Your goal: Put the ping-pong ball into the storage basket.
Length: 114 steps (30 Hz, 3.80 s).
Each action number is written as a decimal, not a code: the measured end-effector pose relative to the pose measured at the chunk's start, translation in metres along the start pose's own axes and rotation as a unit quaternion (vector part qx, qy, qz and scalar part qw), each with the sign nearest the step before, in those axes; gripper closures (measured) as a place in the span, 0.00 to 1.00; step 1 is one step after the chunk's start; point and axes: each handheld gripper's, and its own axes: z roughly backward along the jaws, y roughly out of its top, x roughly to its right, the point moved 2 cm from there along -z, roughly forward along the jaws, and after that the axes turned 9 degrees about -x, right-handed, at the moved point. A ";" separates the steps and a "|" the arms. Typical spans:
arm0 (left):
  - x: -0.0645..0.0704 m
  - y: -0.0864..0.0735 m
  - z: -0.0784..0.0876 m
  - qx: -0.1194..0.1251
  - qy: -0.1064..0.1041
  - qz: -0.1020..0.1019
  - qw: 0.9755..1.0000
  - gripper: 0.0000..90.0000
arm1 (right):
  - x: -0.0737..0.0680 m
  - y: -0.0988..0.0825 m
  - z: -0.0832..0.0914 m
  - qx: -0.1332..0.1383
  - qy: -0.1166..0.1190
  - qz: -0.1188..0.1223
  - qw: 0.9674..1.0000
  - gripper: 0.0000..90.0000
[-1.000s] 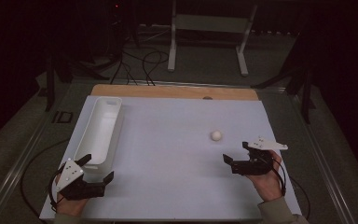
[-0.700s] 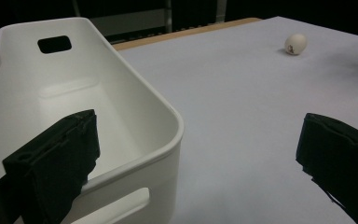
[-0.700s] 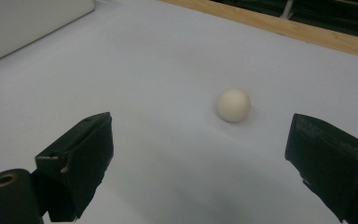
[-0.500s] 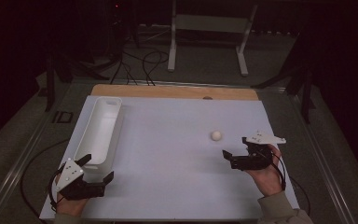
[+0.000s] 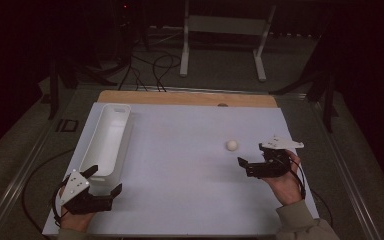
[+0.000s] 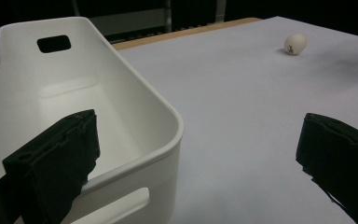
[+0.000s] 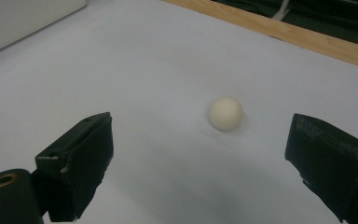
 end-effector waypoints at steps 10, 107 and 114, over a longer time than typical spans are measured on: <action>0.000 0.000 0.000 0.000 -0.001 0.001 1.000 0.00 | 0.001 0.007 -0.004 -0.006 -0.004 0.002 1.000 0.08; 0.000 0.002 -0.002 -0.004 -0.001 0.003 1.000 0.00 | 0.029 0.041 -0.087 -0.127 -0.003 0.012 0.992 0.08; 0.000 0.002 -0.002 -0.004 -0.002 0.003 1.000 0.00 | 0.032 0.040 -0.094 -0.135 -0.004 0.008 0.991 0.08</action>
